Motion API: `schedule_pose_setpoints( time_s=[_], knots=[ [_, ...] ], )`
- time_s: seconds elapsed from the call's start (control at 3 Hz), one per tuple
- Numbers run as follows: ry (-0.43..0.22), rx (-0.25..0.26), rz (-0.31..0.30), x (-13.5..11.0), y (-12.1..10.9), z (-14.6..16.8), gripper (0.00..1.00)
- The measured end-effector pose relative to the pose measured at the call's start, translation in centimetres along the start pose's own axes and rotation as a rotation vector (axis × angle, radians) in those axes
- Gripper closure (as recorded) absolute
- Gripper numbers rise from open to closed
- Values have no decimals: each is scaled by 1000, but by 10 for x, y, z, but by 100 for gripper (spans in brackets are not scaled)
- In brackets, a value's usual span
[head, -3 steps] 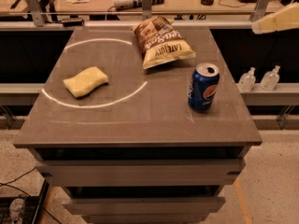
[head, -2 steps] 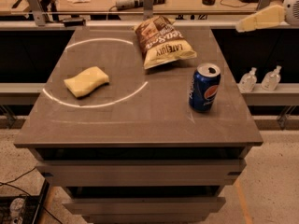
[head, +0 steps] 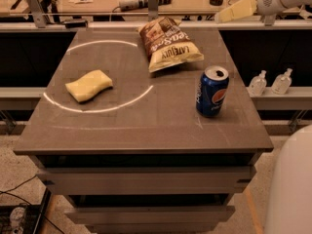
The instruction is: Move brown chip bag near sponge
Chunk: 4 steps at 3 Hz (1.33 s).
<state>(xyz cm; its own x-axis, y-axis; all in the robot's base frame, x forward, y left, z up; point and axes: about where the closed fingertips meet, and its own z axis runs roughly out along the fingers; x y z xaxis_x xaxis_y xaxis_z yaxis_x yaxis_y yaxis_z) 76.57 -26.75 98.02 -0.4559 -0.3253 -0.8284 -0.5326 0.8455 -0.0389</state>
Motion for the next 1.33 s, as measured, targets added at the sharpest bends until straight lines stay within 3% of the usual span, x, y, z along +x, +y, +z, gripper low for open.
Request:
schedule_pose_setpoints(
  time_s=[0.33, 0.67, 1.33],
  knots=[
    [-8, -38, -50, -40, 21, 4, 0],
    [-7, -39, -50, -39, 21, 5, 0],
    [109, -94, -6, -15, 45, 18, 0]
  ],
)
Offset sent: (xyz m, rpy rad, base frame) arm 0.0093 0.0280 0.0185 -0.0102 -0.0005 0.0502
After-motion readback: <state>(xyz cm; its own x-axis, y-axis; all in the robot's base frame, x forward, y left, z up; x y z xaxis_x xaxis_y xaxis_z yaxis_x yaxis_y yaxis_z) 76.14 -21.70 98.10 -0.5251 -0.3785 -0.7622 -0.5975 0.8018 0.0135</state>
